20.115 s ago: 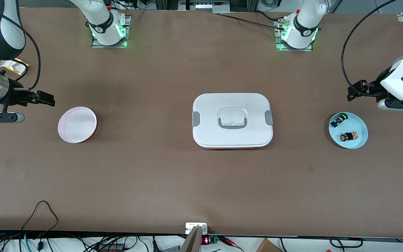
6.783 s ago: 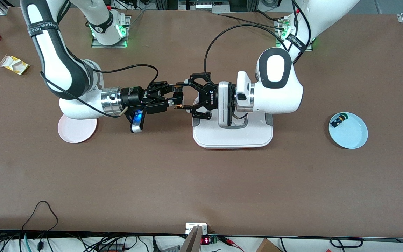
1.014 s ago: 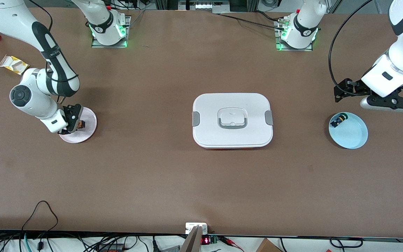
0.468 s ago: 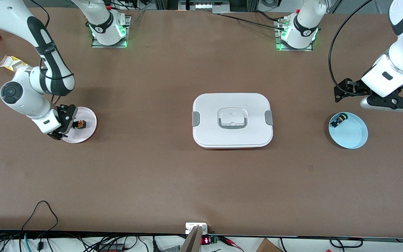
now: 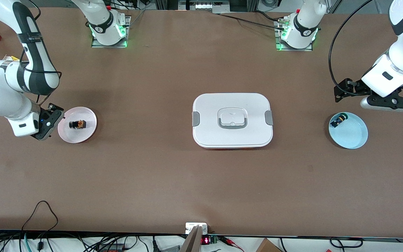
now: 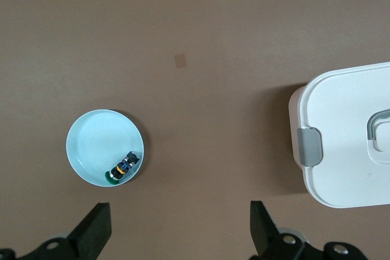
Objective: Transfer orange switch to right arm and place
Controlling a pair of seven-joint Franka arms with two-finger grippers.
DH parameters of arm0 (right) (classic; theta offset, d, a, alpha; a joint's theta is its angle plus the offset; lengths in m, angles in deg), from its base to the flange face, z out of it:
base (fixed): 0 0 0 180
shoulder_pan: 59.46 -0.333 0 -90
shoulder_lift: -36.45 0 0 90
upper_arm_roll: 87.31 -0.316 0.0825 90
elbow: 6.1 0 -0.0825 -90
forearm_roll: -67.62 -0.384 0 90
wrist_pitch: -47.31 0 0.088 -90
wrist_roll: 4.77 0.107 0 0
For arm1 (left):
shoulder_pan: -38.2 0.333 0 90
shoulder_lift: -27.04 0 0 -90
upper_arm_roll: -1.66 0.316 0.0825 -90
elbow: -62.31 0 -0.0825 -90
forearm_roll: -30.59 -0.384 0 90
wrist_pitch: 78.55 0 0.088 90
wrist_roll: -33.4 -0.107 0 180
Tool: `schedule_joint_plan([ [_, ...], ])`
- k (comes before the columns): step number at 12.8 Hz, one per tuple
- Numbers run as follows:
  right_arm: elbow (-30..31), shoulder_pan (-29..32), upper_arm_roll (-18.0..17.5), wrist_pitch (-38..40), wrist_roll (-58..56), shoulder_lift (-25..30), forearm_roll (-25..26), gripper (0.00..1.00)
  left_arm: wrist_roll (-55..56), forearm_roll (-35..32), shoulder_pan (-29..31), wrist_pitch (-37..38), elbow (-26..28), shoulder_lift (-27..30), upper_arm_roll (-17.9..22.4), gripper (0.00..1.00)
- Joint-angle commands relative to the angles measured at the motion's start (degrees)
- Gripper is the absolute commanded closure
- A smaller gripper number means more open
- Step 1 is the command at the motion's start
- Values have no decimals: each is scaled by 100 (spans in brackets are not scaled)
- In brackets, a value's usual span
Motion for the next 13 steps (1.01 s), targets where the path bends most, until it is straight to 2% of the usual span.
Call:
schedule_joint_plan([
  [1,-30,-277,3,626,1688,100,-21,0,24,-31,-29,130,-149,-41,15,0],
  [3,-39,-436,-6,1084,3060,232,-21,0,32,-31,-29,139,-149,-41,15,0],
  [5,-91,-612,-6,1427,3890,364,-47,0,32,-40,-29,139,-149,-41,15,0],
  [6,-204,-621,-6,1716,4284,425,-325,0,41,-31,-29,139,-149,-41,15,0],
  [7,-501,-630,-6,2189,4567,409,-580,0,41,-31,-29,139,-149,-41,15,0],
  [10,-1635,-753,3,3700,5464,303,-566,0,41,-40,-29,139,-149,-41,15,0],
  [13,-2480,-780,11,4469,5458,294,-530,0,32,-31,-29,139,-149,-41,15,0],
])
